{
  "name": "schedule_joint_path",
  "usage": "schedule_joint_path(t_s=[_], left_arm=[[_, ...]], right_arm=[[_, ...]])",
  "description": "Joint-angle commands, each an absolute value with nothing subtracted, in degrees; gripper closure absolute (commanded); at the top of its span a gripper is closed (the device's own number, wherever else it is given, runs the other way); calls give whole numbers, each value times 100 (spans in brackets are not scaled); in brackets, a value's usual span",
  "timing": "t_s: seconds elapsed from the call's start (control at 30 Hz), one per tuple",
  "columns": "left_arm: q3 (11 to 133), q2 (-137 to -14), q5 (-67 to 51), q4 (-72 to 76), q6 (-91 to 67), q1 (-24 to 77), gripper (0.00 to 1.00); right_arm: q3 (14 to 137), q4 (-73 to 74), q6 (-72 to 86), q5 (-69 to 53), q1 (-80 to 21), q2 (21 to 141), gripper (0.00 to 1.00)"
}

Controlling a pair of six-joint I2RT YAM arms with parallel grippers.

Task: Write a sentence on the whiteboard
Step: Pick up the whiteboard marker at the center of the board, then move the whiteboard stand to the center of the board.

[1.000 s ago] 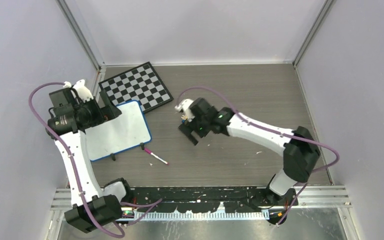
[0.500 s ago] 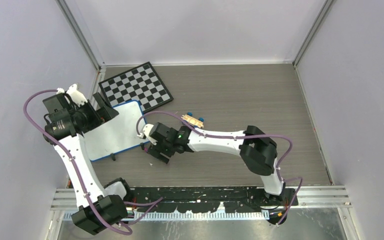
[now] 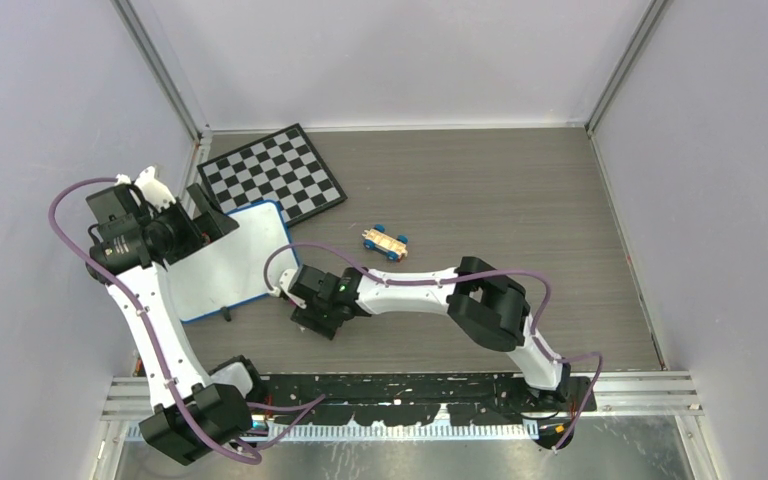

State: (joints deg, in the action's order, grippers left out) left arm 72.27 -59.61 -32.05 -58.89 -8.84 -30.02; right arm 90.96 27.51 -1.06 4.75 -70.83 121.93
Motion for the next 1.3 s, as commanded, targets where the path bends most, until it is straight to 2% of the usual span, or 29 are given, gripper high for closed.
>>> schedule_joint_path(t_s=[0.0, 0.13, 0.3, 0.5, 0.67, 0.9, 1.13, 1.27], left_arm=[[7215, -5963, -3407, -5643, -904, -3042, 0], [7248, -6015, -3477, -5667, -874, -3043, 0], [7356, -6240, -3614, -5828, -624, -3027, 0], [7720, -6624, -3253, -6280, 282, -2397, 0], [8155, -7019, -2386, -6897, 1521, -1425, 0], [8455, -7525, -2349, -7740, 3178, -233, 0], [7744, -7648, -1400, -7630, 5058, 1311, 0], [7092, -7347, -1722, -7225, 6809, 1520, 1]], right_arm=[[9259, 2686, -7, 582, -7122, 12313, 42], [9088, 2688, -9, 665, -7124, 12299, 59], [8816, 2979, -102, 606, -7088, 12132, 98], [8320, 3396, -202, 345, -6682, 11387, 100], [7977, 3939, -267, -566, -5840, 10271, 100], [7391, 4206, -437, -1401, -4506, 8545, 100], [7094, 4557, -693, -1924, -3326, 7604, 100], [6953, 4588, -664, -2248, -2565, 7393, 100]])
